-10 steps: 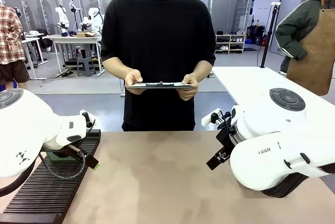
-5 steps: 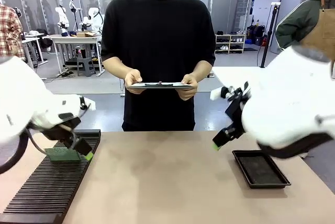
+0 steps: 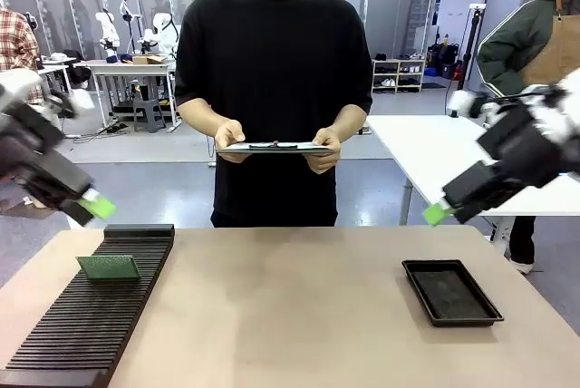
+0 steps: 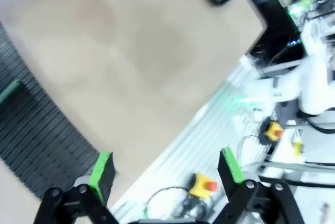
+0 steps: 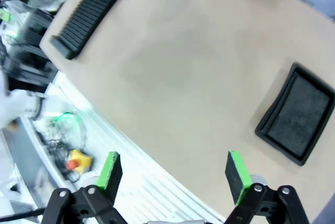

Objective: Inspect the PCB.
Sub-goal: Pick up the Blank PCB and present it to the human.

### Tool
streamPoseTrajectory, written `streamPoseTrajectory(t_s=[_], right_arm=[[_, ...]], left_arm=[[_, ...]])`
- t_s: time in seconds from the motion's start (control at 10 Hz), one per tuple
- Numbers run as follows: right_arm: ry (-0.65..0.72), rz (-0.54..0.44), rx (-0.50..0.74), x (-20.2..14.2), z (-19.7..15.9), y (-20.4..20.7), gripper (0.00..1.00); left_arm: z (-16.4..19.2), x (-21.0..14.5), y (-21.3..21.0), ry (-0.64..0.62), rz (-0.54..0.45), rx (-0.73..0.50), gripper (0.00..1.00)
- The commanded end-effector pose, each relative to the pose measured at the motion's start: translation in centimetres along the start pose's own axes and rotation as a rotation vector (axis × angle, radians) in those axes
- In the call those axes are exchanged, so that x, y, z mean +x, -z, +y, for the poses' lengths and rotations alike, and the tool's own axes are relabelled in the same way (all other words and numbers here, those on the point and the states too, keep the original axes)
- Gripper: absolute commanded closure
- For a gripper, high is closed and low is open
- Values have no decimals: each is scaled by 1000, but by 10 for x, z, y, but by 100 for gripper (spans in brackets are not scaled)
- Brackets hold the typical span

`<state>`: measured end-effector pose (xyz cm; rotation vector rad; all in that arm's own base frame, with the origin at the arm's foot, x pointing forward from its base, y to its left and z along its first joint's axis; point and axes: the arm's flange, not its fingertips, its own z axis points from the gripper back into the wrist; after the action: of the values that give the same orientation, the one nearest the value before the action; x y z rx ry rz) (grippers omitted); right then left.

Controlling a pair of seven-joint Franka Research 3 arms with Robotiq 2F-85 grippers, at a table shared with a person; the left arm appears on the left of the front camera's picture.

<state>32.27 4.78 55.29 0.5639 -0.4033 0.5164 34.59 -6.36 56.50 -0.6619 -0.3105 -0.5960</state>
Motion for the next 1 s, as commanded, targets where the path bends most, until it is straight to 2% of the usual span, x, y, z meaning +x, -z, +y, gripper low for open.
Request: streamPoseTrajectory(t_s=[0.0,0.2,0.5,0.7,0.9], right_arm=[[58,-76,154,-51,-28,-31,0],[129,-208,247,-101,-53,-59,0],[264,-320,346,-161,-91,-74,0],[299,-327,343,-172,-100,-72,0],[301,-307,337,-168,-100,-67,0]], left_arm=[[26,-39,-43,-60,-89,-166,0],[40,-90,-76,-40,-243,-230,0],[65,-147,-89,-148,-414,-234,0],[76,-168,-89,-184,-505,-224,0],[79,-178,-88,-210,-552,-216,0]])
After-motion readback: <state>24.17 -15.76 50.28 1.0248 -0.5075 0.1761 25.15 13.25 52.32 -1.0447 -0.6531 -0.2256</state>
